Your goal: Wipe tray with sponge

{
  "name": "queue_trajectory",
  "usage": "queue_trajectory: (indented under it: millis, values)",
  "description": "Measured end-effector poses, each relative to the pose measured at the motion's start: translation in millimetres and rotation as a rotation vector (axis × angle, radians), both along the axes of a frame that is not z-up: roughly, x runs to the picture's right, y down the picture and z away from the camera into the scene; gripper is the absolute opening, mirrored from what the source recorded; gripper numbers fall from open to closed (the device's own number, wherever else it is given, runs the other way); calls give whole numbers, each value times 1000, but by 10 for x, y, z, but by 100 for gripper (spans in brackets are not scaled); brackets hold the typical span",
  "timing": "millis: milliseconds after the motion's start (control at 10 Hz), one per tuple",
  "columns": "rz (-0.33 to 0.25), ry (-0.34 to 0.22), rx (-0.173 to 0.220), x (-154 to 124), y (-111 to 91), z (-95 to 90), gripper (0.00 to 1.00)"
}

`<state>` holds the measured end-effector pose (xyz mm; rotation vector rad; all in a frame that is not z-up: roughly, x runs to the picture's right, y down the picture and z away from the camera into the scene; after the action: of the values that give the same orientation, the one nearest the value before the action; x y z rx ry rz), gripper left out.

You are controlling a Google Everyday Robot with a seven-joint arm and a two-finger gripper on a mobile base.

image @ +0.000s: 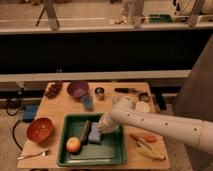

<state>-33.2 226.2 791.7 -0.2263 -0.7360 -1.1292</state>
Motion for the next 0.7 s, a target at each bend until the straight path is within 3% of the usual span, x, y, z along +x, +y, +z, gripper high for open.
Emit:
queue_trajectory:
  millis: [400,700]
  values:
    - [-21,-84,10,-188,135,-226,0]
    - [-46,-87,21,-24,217,-474,0]
